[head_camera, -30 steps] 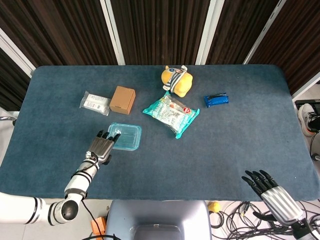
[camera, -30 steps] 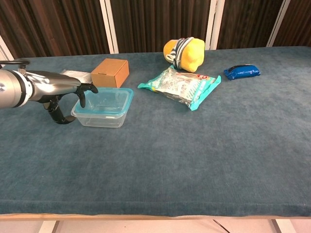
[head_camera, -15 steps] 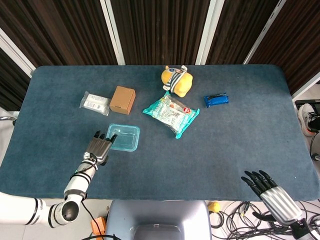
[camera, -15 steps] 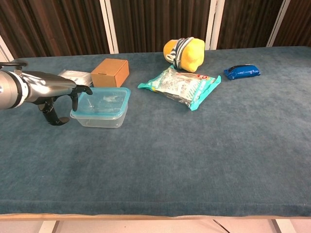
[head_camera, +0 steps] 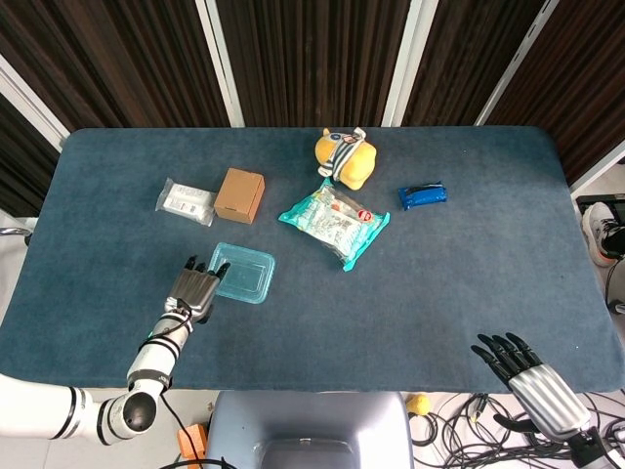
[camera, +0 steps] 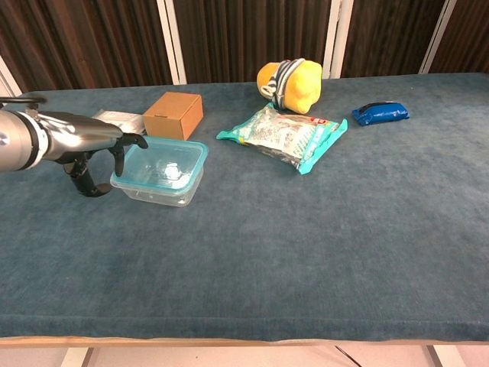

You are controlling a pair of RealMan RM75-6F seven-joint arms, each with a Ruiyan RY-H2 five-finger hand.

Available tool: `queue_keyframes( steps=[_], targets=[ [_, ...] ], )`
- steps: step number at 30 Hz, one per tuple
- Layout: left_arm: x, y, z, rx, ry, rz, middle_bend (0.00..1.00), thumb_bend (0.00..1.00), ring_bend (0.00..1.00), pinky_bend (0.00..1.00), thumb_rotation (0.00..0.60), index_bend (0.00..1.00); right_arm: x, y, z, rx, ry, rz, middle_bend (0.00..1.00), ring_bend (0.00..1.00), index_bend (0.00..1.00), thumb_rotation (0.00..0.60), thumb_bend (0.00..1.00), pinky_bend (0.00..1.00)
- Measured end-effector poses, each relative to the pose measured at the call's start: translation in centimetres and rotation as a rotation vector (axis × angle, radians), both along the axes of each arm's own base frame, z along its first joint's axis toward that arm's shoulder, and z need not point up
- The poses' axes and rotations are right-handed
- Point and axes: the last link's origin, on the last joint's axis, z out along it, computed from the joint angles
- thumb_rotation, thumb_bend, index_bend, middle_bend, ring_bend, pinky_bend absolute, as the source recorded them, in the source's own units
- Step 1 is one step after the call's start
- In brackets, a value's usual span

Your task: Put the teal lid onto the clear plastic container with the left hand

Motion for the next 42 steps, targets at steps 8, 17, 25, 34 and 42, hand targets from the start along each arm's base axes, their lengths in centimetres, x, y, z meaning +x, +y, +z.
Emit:
queue_keyframes(
  steps=[8,17,25,34,42],
  targets=[
    [0.8,0.1,0.2,0.029,-0.060,-0.065,0.22,0.44,0.11,0.06,0.600,0.00,0.0,0.0,0.1,-0.002,0.000,0.000,0.00,0.00,0.00,0.600,0.06,0.00],
    [3.0,-1.9,0.8,0.022,-0.274,-0.220,0.22,0.44,0.08,0.03,0.600,0.00,0.0,-0.1,0.0,-0.004,0.000,-0.002,0.00,0.00,0.00,0.600,0.06,0.00],
    [5.6,-4.1,-1.8,-0.065,-0.517,-0.325,0.21,0.55,0.00,0.00,0.600,0.00,0.2,0.0,-0.2,0.000,0.002,0.004,0.00,0.00,0.00,0.600,0.06,0.00],
    [5.6,-3.3,-5.3,-0.059,-0.408,-0.329,0.18,0.55,0.00,0.00,0.600,0.00,0.0,0.0,0.2,-0.003,-0.007,0.002,0.00,0.00,0.00,0.600,0.06,0.00],
    [5.1,-3.2,-6.6,-0.045,-0.275,-0.283,0.19,0.58,0.00,0.00,0.600,0.00,-0.1,0.2,0.5,-0.012,-0.013,0.002,0.00,0.00,0.00,0.600,0.06,0.00]
  ],
)
